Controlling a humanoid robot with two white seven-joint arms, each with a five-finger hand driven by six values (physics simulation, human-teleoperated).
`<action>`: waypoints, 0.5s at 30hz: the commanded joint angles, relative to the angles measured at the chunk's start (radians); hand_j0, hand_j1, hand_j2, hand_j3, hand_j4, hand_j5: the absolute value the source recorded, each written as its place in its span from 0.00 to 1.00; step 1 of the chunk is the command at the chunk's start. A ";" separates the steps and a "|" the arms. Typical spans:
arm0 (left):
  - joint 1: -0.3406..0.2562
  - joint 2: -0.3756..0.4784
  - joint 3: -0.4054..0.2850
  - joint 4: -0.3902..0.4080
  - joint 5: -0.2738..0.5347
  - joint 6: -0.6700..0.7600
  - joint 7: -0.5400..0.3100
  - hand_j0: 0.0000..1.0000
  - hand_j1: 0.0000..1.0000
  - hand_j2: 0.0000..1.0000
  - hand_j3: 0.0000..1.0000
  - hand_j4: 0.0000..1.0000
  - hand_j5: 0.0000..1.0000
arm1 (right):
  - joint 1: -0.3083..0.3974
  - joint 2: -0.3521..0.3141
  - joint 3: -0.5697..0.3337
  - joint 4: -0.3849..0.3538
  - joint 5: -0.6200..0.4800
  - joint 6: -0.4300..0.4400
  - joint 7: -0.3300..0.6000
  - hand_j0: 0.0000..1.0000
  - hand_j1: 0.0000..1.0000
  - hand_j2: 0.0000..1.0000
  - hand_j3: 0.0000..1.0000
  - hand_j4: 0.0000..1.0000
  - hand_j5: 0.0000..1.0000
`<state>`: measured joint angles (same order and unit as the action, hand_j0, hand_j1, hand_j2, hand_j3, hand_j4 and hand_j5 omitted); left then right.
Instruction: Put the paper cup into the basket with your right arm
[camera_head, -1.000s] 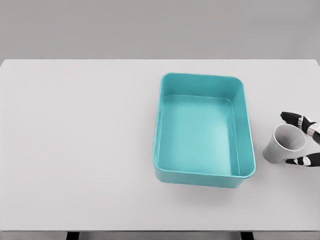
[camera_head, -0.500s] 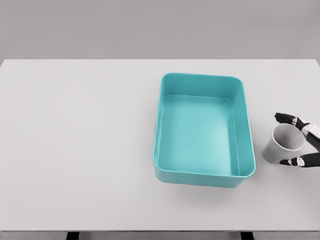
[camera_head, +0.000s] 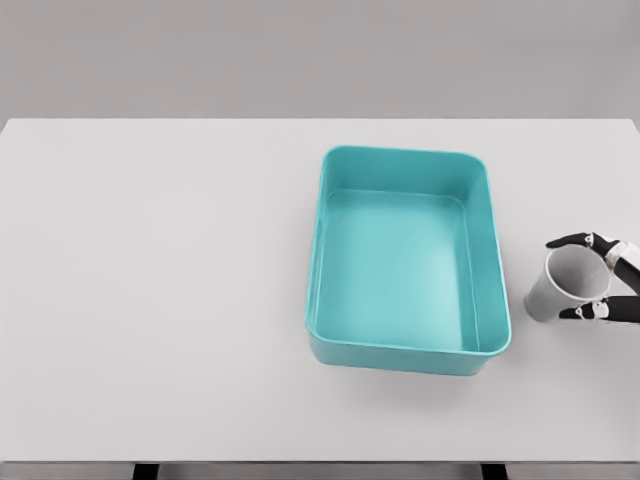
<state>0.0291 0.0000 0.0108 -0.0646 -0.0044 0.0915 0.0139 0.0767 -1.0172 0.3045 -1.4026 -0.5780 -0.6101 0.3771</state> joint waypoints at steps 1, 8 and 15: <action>0.000 0.000 0.000 0.000 0.000 -0.001 0.000 1.00 1.00 1.00 1.00 1.00 1.00 | 0.000 -0.006 0.001 0.000 0.004 -0.001 0.000 0.55 0.55 0.55 0.55 0.55 0.55; 0.000 0.000 0.000 0.000 0.000 0.001 0.000 1.00 1.00 1.00 1.00 1.00 1.00 | -0.097 -0.037 0.015 -0.004 0.007 -0.001 0.000 0.55 0.55 0.55 0.55 0.55 0.55; 0.000 0.000 0.000 0.000 0.000 -0.001 0.000 1.00 1.00 1.00 1.00 1.00 1.00 | -0.250 -0.038 0.090 -0.013 0.060 -0.001 0.000 0.55 0.55 0.55 0.55 0.55 0.55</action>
<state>0.0292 0.0000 0.0108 -0.0646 -0.0044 0.0913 0.0139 -0.1963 -1.0542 0.3706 -1.4137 -0.5284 -0.6122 0.3775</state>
